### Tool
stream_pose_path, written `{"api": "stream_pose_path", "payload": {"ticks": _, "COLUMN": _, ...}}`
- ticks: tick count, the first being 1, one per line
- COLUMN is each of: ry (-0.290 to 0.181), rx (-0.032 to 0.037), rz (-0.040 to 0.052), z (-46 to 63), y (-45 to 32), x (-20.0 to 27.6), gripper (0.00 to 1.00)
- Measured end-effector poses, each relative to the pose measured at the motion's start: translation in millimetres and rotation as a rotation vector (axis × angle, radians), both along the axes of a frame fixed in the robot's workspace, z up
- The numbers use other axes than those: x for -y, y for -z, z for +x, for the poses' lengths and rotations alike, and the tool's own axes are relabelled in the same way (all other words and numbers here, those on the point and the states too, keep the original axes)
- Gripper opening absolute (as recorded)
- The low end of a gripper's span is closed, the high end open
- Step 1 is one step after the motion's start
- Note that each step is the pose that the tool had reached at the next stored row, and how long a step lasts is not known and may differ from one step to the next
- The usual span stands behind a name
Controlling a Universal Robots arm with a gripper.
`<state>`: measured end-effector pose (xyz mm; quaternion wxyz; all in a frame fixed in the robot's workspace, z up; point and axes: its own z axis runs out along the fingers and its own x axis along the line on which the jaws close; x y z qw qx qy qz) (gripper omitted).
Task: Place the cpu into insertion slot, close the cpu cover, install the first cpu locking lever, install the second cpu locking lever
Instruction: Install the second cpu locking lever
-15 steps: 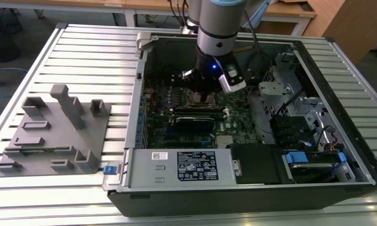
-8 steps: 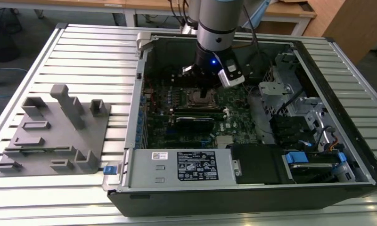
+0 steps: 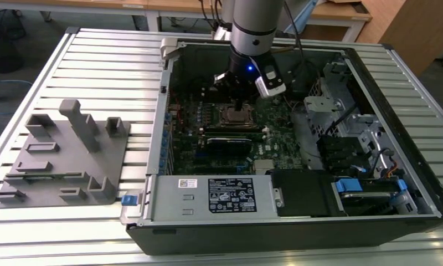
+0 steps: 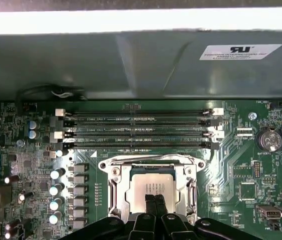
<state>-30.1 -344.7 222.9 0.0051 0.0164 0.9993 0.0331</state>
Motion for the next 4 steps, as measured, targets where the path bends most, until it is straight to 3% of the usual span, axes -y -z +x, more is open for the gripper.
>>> {"api": "stream_pose_path", "payload": {"ticks": 4, "ry": 0.0, "rx": 0.0, "rz": 0.0, "z": 0.0, "y": 0.0, "x": -1.1, "gripper": 0.11}}
